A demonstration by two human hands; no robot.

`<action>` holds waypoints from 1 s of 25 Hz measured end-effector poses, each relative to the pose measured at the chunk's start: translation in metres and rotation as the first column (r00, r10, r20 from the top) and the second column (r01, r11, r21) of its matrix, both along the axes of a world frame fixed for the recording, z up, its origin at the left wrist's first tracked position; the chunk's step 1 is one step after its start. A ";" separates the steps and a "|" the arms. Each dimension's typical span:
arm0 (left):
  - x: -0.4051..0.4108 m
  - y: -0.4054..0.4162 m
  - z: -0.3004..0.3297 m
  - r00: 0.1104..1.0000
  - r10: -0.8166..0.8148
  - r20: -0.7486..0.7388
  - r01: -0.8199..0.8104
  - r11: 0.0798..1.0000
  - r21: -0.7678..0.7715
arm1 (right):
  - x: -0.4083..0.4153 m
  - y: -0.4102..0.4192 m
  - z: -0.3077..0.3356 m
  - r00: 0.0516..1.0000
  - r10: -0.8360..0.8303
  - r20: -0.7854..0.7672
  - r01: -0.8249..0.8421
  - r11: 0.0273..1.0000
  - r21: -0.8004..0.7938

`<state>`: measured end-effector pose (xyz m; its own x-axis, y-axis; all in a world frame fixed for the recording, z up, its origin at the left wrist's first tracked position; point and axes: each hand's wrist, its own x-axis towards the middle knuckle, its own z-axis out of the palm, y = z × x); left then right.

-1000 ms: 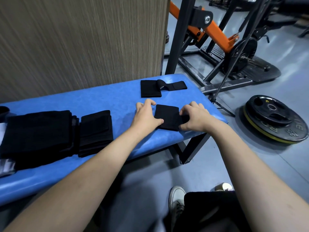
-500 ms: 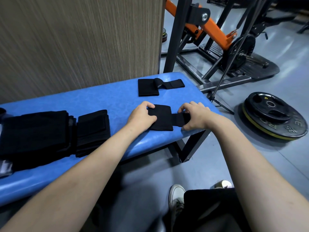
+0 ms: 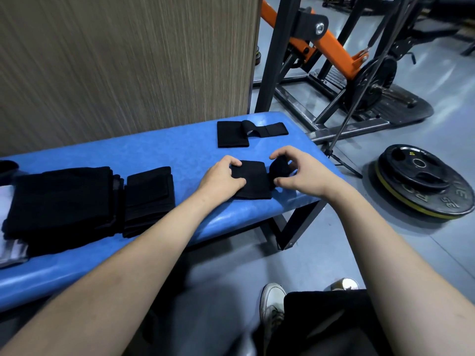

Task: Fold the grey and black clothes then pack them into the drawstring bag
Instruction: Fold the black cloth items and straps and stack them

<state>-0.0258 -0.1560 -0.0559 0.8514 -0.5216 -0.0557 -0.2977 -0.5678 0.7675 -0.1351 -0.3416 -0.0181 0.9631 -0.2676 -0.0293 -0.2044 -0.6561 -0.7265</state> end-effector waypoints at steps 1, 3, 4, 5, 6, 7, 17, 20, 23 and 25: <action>0.000 0.000 0.001 1.000 -0.001 -0.002 0.001 1.000 0.003 | 0.003 0.004 -0.002 0.999 0.025 0.020 -0.025 1.000 -0.013; 0.000 0.001 0.003 1.000 -0.003 -0.009 0.003 1.000 0.003 | 0.011 0.012 -0.006 0.998 0.053 0.040 -0.052 0.999 -0.015; -0.001 0.002 0.004 1.000 -0.005 -0.013 0.005 1.000 0.003 | 0.015 0.016 -0.008 0.997 0.057 0.048 -0.056 0.998 -0.015; -0.001 0.003 0.004 1.000 -0.009 -0.016 0.009 1.000 0.005 | 0.018 0.020 -0.011 0.996 0.065 0.058 -0.063 0.998 -0.023; -0.001 0.003 0.005 1.000 -0.014 -0.015 0.014 1.000 0.010 | 0.022 0.025 -0.013 0.994 0.081 0.068 -0.079 0.996 -0.032; -0.001 0.003 0.005 1.000 -0.018 -0.014 0.018 1.000 0.014 | 0.025 0.029 -0.016 0.992 0.104 0.072 -0.102 0.994 -0.038; 0.000 0.001 0.001 0.999 -0.032 0.026 0.033 0.999 -0.035 | 0.028 0.028 -0.022 0.988 0.149 0.039 -0.147 0.988 -0.057; -0.001 0.004 0.005 1.000 0.002 -0.001 -0.002 0.994 -0.113 | 0.025 0.017 -0.020 0.995 0.046 0.093 -0.041 0.998 -0.048; 0.001 0.013 0.013 0.998 0.046 -0.032 -0.052 0.979 -0.198 | 0.022 0.016 -0.017 0.996 -0.035 0.087 0.023 0.992 0.128; 0.001 0.023 0.021 0.996 0.062 -0.063 -0.075 0.968 -0.239 | 0.021 0.024 -0.012 0.996 -0.025 0.084 -0.003 0.948 0.320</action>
